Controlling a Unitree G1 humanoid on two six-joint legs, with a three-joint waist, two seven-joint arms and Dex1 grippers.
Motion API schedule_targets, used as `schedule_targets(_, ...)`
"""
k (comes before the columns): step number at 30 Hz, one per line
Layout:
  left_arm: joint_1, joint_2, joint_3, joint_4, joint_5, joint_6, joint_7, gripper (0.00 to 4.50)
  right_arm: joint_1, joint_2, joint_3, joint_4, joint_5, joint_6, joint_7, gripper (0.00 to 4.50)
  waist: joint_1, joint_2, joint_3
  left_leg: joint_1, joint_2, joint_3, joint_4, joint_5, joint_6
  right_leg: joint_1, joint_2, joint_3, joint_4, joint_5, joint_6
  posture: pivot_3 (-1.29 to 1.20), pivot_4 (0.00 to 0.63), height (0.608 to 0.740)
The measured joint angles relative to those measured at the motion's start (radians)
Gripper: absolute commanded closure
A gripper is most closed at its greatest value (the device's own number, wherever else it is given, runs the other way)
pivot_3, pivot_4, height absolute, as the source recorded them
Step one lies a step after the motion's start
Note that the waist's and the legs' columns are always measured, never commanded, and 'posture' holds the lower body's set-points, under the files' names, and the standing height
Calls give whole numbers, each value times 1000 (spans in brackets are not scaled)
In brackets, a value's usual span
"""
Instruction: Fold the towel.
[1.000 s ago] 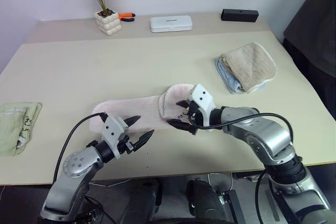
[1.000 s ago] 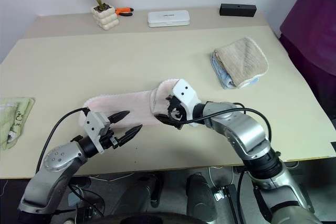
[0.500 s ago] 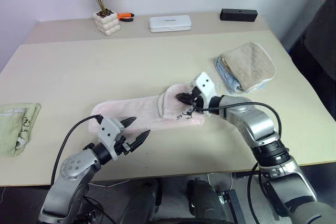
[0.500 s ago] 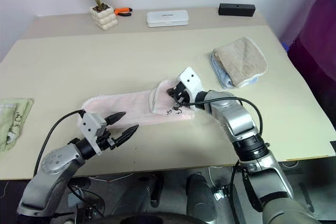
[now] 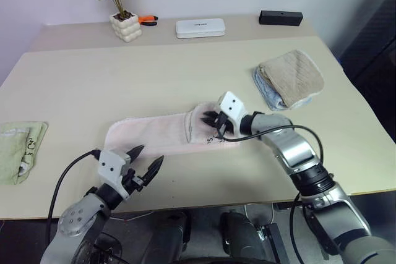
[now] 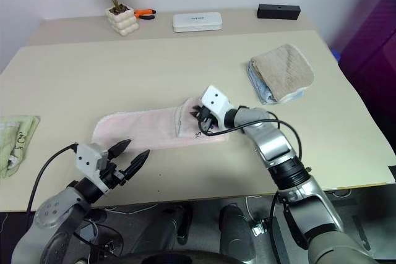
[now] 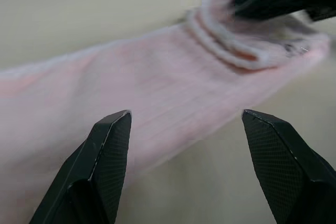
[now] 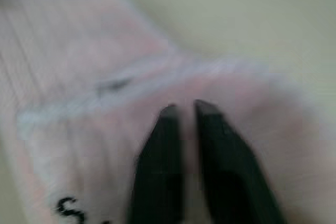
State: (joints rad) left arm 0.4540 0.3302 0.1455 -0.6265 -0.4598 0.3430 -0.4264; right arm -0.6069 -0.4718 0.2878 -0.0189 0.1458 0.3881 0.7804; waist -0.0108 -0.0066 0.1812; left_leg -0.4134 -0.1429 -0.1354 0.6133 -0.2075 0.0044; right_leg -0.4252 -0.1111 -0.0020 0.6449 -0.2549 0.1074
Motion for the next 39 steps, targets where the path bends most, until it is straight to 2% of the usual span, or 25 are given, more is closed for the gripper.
schedule_targets(1,18,-13,13,-7,-34,23,20,0,-10,-9,-4,-13,1,-15,18,1729,-2,0,0,0,0,0,0,0,0,0,0,0,0,0,0,0,150,740)
schedule_targets(4,47,-43,71,-29,-159,94,91,0,-24,-15,0,-45,-1,-68,70,168,-11,0,0,0,0,3,0,-2,3,0,-1,1,-3,0,0,0,150,740)
schedule_targets(5,52,-59,82,-36,-195,113,113,0,-24,-15,4,-49,-3,-78,82,16,-13,0,0,0,0,6,0,-3,5,0,-2,1,-4,0,0,0,150,740)
schedule_targets(8,57,-137,123,-43,-379,174,220,0,-19,0,16,-71,-3,-100,108,16,-15,0,0,0,0,11,1,-7,12,1,-2,4,-13,5,8,0,150,740)
schedule_targets(10,55,-184,158,-41,-504,200,304,0,-9,14,24,-97,-2,-112,120,16,-12,-1,0,0,0,16,2,-9,9,1,-2,6,-15,7,12,0,150,740)
schedule_targets(14,18,-227,208,-23,-723,215,473,0,30,24,49,-131,-2,-112,139,16,-2,-1,-1,0,0,22,3,-11,10,1,-5,7,-16,6,12,0,150,740)
schedule_targets(17,-14,-227,225,-9,-815,214,563,0,52,31,56,-137,-4,-113,140,16,-3,-1,-1,2,0,24,4,-14,15,2,-5,10,-14,6,12,0,150,740)
schedule_targets(22,-10,-204,224,-11,-839,210,592,0,58,31,59,-145,-15,-114,139,16,-5,-1,-1,6,2,24,5,-15,14,5,-1,14,-14,5,8,0,150,740)
schedule_targets(26,55,-191,228,-41,-856,197,569,0,70,34,63,-149,-23,-116,137,16,-6,-2,-1,6,2,25,5,-14,15,4,-1,15,-15,5,8,0,150,740)
schedule_targets(30,114,-181,293,-59,-919,161,568,0,83,30,63,-156,-25,-115,134,16,-7,-3,-2,6,2,28,5,-17,16,3,-1,18,-16,5,9,0,150,740)
schedule_targets(35,80,-131,305,-62,-908,143,658,0,87,30,63,-156,-27,-116,134,16,1,-4,-2,5,2,28,5,-18,15,3,-1,18,-16,6,11,0,150,740)
schedule_targets(39,10,-114,260,-62,-888,152,760,0,87,35,67,-156,-36,-121,134,16,4,-4,-2,5,2,27,11,-20,14,3,0,17,-14,5,8,0,150,740)
